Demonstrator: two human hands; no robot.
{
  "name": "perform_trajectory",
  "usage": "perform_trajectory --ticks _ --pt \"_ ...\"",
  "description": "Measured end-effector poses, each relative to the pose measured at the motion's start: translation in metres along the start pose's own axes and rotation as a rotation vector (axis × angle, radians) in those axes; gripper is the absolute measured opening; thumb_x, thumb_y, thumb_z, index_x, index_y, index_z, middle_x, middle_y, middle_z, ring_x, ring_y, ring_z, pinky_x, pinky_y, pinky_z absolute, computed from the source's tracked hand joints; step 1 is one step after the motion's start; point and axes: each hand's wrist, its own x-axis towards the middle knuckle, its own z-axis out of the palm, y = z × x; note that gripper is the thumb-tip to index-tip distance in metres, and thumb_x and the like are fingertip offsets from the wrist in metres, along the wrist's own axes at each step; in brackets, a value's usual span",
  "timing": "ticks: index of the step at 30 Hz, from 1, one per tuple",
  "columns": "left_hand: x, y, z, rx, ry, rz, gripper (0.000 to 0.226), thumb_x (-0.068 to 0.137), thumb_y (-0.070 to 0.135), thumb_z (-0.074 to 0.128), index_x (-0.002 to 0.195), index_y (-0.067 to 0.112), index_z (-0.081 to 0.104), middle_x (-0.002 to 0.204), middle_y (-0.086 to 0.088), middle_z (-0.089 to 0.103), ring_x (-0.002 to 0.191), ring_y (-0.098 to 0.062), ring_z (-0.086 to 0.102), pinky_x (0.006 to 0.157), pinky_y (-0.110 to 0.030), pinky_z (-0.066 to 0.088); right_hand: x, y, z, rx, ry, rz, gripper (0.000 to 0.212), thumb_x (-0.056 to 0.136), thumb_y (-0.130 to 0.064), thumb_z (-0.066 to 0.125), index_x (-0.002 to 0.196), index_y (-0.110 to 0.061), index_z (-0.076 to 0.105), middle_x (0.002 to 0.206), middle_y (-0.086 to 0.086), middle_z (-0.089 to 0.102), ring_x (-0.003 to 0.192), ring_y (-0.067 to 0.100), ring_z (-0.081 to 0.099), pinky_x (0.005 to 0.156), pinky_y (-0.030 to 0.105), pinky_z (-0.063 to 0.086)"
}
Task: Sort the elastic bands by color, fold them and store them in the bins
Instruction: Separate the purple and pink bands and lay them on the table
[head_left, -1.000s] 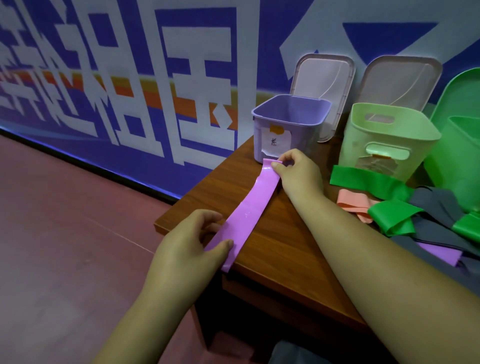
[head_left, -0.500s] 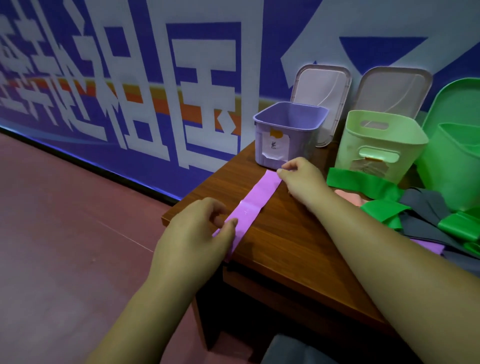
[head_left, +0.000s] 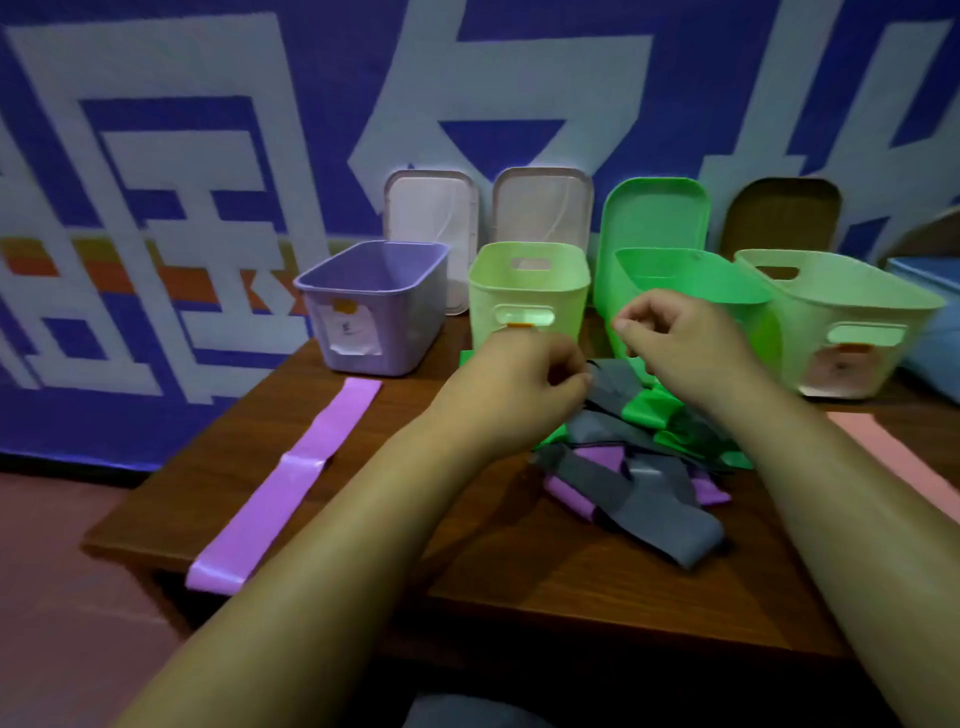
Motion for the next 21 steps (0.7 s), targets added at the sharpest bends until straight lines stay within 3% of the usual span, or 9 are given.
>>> perform_trajectory --ticks 4,10,14,18,21 --pt "0.043 0.003 0.050 0.009 -0.140 0.142 0.016 0.093 0.021 0.068 0.108 0.020 0.074 0.099 0.004 0.070 0.086 -0.008 0.061 0.075 -0.024 0.044 -0.027 0.052 -0.021 -0.111 0.155 0.027 0.006 0.097 -0.025 0.072 0.091 -0.025 0.072 0.066 -0.009 0.062 0.065 0.003 0.056 0.068 0.034 0.046" --pt "0.039 -0.013 0.074 0.006 -0.221 0.264 0.031 0.084 0.030 0.084 0.102 0.022 0.060 0.098 0.012 0.056 0.090 -0.007 0.050 0.080 -0.013 0.040 -0.033 0.075 -0.024 -0.058 0.092 0.060 0.008 0.095 -0.026 0.073 0.088 -0.024 0.072 0.064 -0.006 0.057 0.064 0.009 0.051 0.064 0.029 0.043" --pt "0.042 -0.022 0.069 -0.002 -0.258 0.252 0.027 0.082 0.037 0.088 0.091 0.026 0.065 0.096 0.009 0.058 0.093 -0.010 0.054 0.081 -0.025 0.044 -0.035 0.075 -0.022 -0.027 -0.032 0.091 0.012 0.097 -0.030 0.071 0.085 -0.027 0.072 0.057 -0.013 0.052 0.051 0.005 0.045 0.051 0.024 0.038" --pt "0.038 -0.022 0.073 0.013 -0.104 0.243 0.016 0.087 0.022 0.083 0.089 0.024 0.068 0.097 0.009 0.057 0.095 -0.013 0.053 0.083 -0.031 0.046 -0.036 0.076 -0.020 0.025 -0.051 0.124 0.013 0.098 -0.030 0.071 0.086 -0.027 0.073 0.058 -0.010 0.049 0.051 0.009 0.044 0.054 0.027 0.038" --pt "0.036 -0.019 0.075 0.084 -0.082 0.306 0.020 0.084 0.006 0.079 0.092 0.024 0.076 0.104 0.006 0.057 0.103 -0.016 0.051 0.087 -0.039 0.048 -0.037 0.076 -0.019 0.019 -0.067 0.135 0.013 0.098 -0.030 0.070 0.085 -0.029 0.073 0.058 -0.010 0.050 0.053 0.008 0.044 0.057 0.029 0.039"
